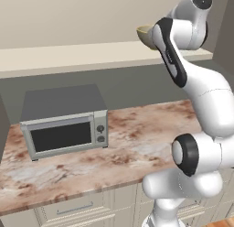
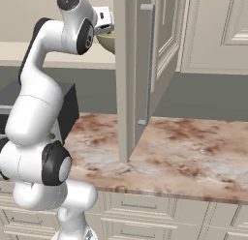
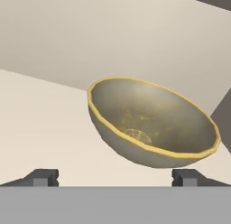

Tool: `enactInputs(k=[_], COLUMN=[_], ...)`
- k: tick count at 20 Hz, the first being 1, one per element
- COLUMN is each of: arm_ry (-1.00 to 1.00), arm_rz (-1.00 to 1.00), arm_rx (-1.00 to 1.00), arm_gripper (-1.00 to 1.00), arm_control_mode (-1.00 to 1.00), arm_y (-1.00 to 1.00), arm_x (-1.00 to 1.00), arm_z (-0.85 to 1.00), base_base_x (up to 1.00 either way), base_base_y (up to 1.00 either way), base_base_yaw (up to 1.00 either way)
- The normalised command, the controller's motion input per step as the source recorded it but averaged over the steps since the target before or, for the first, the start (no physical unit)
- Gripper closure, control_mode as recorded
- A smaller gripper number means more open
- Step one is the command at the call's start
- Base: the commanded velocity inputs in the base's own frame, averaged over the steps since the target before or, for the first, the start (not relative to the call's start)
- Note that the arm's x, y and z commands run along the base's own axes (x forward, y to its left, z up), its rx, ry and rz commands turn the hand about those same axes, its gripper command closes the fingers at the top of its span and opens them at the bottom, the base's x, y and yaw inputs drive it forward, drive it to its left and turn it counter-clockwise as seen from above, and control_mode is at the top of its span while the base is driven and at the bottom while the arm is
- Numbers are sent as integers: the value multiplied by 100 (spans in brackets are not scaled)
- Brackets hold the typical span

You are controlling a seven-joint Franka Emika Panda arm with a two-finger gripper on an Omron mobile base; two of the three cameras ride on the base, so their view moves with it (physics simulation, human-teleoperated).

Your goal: Move the bowls from the cabinet to the plates on the dining table.

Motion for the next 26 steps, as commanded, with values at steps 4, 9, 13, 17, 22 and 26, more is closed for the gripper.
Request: enactInputs(k=[4,9,13,17,22,26], arm_ry=[2,0,0,1,3,2], arm_rz=[0,0,0,1,1,2], arm_rx=[0,0,0,0,0,0], arm_gripper=[-100,-100,-100,-100,-100,-100], arm_control_mode=[-100,-100,-100,-100,-100,-100], arm_y=[-5,-3,0,0,0,0], arm_x=[29,33,36,14,0,0], arm_z=[-2,-7,-8,0,0,-2], base_base_x=[0,0,0,0,0,0], base_base_y=[0,0,0,0,0,0], base_base_yaw=[0,0,0,0,0,0])
